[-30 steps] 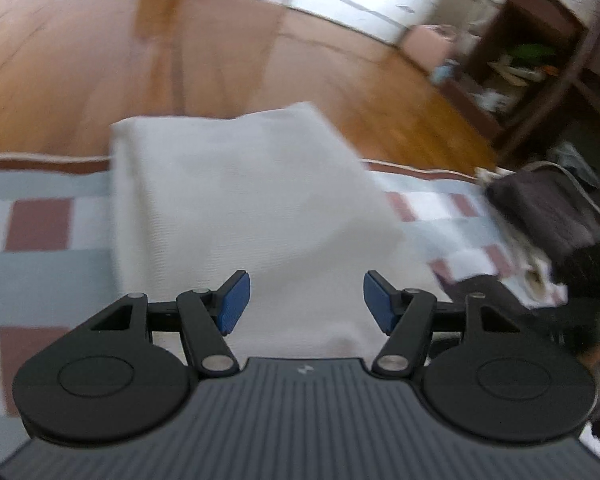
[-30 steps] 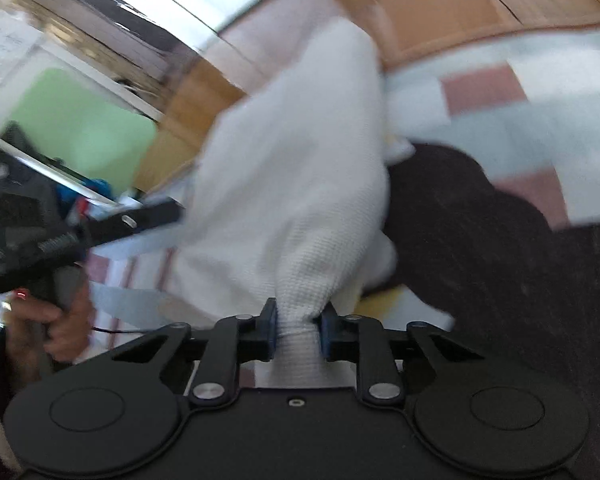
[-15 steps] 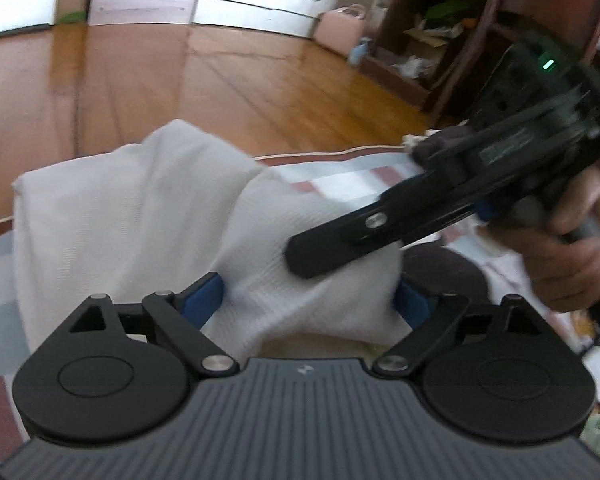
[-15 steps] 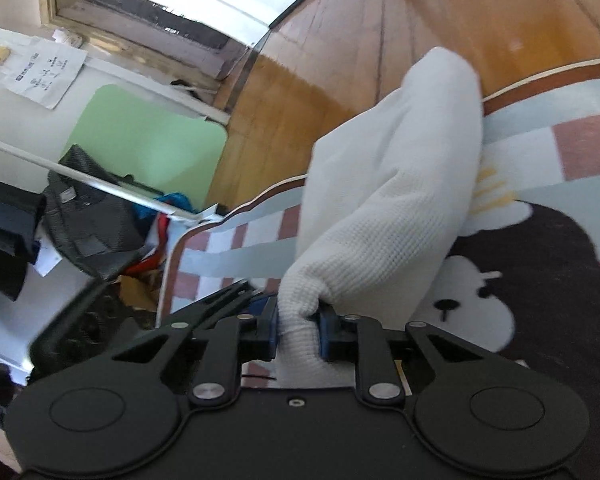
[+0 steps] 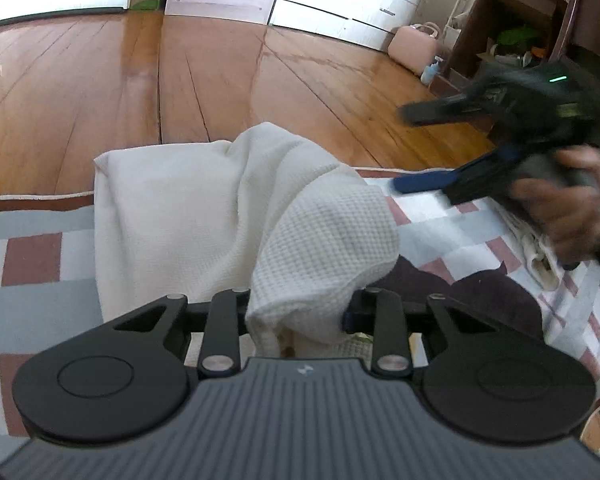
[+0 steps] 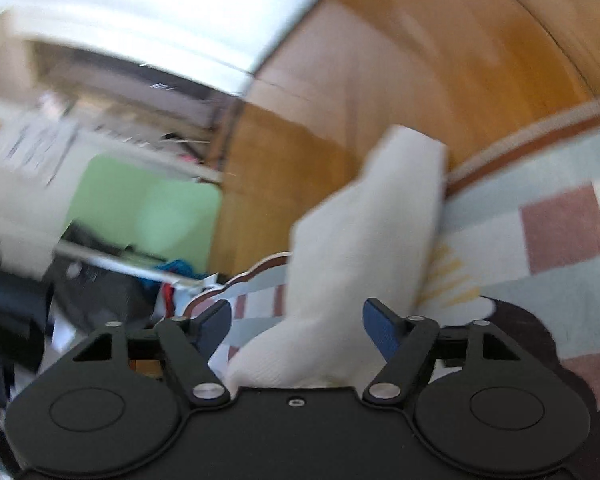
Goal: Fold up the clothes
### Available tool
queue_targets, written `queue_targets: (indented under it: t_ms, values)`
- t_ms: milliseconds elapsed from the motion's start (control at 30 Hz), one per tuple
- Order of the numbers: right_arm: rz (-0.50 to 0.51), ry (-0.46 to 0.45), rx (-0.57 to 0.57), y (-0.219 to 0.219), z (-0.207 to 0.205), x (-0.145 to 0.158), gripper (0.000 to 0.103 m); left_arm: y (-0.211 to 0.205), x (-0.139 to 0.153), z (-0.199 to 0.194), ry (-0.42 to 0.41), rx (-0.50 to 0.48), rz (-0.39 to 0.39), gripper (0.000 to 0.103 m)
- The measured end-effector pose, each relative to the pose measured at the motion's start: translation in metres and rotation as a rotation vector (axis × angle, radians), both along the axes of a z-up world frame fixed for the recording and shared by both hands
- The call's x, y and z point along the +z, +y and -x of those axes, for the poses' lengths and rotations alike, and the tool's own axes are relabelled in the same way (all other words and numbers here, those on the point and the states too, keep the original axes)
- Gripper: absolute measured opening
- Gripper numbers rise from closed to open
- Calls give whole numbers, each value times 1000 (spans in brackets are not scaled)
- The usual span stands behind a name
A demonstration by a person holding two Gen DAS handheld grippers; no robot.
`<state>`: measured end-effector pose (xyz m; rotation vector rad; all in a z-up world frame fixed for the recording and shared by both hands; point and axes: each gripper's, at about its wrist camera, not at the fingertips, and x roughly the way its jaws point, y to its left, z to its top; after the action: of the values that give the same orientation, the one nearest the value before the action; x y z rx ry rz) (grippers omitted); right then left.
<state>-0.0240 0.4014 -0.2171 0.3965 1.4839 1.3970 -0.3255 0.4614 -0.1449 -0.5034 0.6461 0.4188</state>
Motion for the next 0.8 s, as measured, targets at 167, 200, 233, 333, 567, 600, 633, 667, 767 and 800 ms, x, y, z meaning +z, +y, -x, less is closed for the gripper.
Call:
queue_targets:
  t_ms: [167,200,233,333,567,600,633,667,767,800]
  values:
    - [145,78,36,56,-21,-36,80,-2,-1,4,-17,6,6,29]
    - [170,55,40,66,-23,-38,80,-2,-2,6,-20,7,8,29]
    - [195,32,44,77,-25,-40,80,-2,-2,6,-22,10,9,29]
    - [259,-49,36,105,-27,-46,85,0,-2,4,-28,19,9,29]
    - [135,-328,-25,119,-3,-16,34,-15,16,15,-58,28,-170,28]
    - [47,-389,-48,102,5,2,33,-22,24,17,-57,22,-246,28]
    - [-50,-431,-88,78,13,21,32,-30,32,19,-56,17,-321,28]
    - [-128,-470,-137,52,20,39,32,-35,40,21,-74,6,-343,28]
    - [-202,-565,-372,-41,39,69,33,-46,46,13,-103,-118,-267,30]
    - [-203,-596,-453,-74,44,73,34,-52,39,4,-56,-180,-243,31]
